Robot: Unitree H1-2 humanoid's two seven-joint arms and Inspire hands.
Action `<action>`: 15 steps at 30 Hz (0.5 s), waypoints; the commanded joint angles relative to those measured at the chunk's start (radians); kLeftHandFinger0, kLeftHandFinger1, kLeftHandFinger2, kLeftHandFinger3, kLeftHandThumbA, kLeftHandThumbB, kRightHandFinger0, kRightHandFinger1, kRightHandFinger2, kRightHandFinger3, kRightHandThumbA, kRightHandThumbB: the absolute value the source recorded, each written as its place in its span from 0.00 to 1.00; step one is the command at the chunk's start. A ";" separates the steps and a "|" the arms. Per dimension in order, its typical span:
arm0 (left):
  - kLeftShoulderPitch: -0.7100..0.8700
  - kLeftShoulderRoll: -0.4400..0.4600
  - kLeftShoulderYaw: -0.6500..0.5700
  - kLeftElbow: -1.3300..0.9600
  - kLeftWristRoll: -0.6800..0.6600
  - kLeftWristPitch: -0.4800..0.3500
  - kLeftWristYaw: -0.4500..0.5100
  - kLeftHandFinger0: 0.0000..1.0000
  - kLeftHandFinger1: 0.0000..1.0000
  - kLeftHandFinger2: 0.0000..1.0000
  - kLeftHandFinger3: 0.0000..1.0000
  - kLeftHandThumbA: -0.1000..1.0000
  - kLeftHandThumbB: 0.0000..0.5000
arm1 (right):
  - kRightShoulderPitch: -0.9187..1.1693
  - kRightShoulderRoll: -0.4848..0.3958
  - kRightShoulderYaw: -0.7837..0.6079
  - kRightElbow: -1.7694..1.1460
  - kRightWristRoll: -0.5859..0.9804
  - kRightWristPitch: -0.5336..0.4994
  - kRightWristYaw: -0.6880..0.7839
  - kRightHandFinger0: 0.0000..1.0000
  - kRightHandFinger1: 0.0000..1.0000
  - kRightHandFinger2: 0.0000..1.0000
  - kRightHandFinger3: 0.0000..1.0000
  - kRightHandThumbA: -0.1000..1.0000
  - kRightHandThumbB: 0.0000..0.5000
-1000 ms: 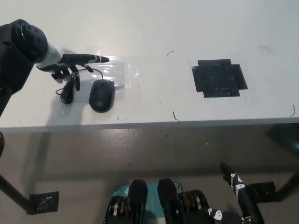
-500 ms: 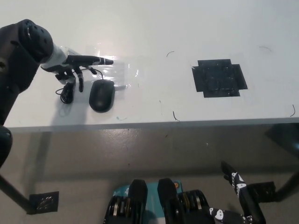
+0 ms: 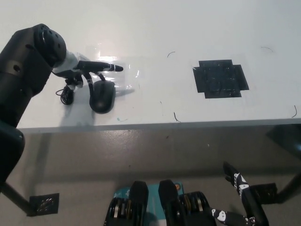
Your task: The robot uses left hand to click on the left button of the black mouse, which is placed on the left area of the table
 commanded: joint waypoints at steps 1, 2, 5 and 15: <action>-0.065 0.009 0.029 0.003 0.018 0.019 -0.003 0.00 0.11 0.58 1.00 1.00 0.82 | -0.015 -0.007 -0.003 -0.033 -0.005 -0.015 0.012 0.93 0.97 1.00 1.00 1.00 0.30; -0.063 0.011 0.029 0.003 0.020 0.010 -0.005 0.00 0.08 0.53 1.00 1.00 0.81 | -0.016 -0.007 -0.003 -0.031 -0.002 -0.018 0.013 0.93 0.97 1.00 1.00 1.00 0.29; -0.067 0.012 0.033 0.006 0.026 0.008 -0.006 0.00 0.01 0.46 1.00 1.00 0.81 | -0.018 -0.008 -0.004 -0.032 0.000 -0.014 0.014 0.94 0.98 1.00 1.00 1.00 0.29; -0.086 0.009 0.038 0.041 0.047 -0.001 -0.026 0.00 0.07 0.50 1.00 1.00 0.87 | -0.020 -0.010 -0.006 -0.030 -0.010 -0.012 0.009 0.94 0.98 1.00 1.00 1.00 0.32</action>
